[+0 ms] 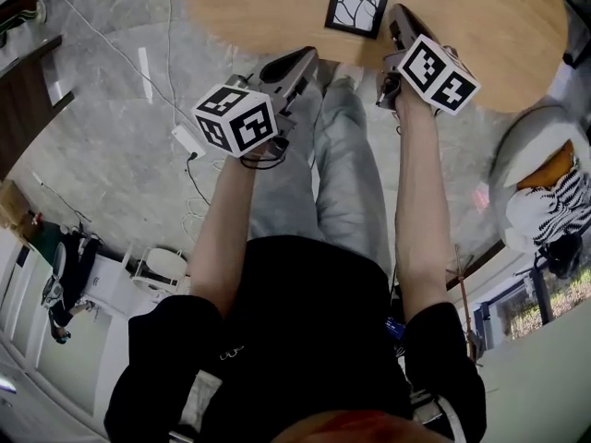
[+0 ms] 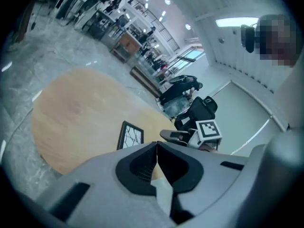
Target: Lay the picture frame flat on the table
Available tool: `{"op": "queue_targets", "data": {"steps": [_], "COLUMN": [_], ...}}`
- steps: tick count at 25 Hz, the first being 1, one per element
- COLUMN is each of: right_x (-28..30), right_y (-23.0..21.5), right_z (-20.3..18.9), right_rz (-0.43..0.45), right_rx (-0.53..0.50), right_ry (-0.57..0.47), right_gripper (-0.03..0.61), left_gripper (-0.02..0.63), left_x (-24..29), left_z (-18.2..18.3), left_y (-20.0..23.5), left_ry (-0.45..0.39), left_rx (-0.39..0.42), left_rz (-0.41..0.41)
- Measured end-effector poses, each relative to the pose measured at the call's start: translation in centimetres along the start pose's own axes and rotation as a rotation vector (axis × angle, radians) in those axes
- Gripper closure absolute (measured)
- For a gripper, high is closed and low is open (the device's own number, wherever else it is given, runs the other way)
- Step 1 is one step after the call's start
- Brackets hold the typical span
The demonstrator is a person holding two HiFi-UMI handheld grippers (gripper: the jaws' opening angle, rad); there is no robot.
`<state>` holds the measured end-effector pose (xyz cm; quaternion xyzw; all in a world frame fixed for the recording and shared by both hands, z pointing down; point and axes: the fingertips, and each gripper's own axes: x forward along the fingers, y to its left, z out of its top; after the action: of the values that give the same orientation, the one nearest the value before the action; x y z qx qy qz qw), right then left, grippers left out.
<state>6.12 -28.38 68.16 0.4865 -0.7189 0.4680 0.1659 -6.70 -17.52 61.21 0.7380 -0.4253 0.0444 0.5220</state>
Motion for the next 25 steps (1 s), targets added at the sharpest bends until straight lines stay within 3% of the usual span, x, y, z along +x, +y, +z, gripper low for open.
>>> {"op": "queue_targets", "data": {"steps": [4, 7, 9, 12, 15, 18, 21, 25], "right_x": [-6.0, -10.4, -13.6, -19.0, -24.1, -27.9, -31.0, -33.5], "right_y": [3.0, 6.5, 8.5, 11.3, 12.8, 13.7, 15.4, 18.7], "right_z": [3.8, 8.3, 11.8, 17.9, 20.1, 21.7, 24.6, 26.6], "right_rz": [0.032, 0.087, 0.103, 0.129, 0.078, 0.046, 0.045, -0.024], "right_rx": [-0.006, -0.063, -0.111, -0.163, -0.268, -0.275, -0.321, -0.487], "right_ry": [-0.097, -0.201, -0.281, -0.444, -0.485, -0.541, -0.620, -0.685], "right_gripper": [0.565, 0.565, 0.566, 0.566, 0.568, 0.568, 0.567, 0.568], "left_gripper": [0.603, 0.603, 0.603, 0.603, 0.603, 0.603, 0.603, 0.603], "left_x": [-1.4, -3.5, -4.7, -6.5, -8.9, -11.0, -13.1, -15.2], "left_z": [6.2, 11.5, 14.7, 19.5, 21.8, 24.2, 26.8, 28.4], "left_y": [-4.1, -6.7, -10.2, -16.0, -20.3, -23.8, -27.1, -29.5], "left_ry": [-0.092, -0.213, -0.284, -0.398, -0.471, -0.508, -0.591, -0.645], "left_rx": [0.157, 0.173, 0.207, 0.343, 0.443, 0.548, 0.580, 0.638], "left_rz": [0.062, 0.120, 0.095, 0.092, 0.142, 0.155, 0.134, 0.136]}}
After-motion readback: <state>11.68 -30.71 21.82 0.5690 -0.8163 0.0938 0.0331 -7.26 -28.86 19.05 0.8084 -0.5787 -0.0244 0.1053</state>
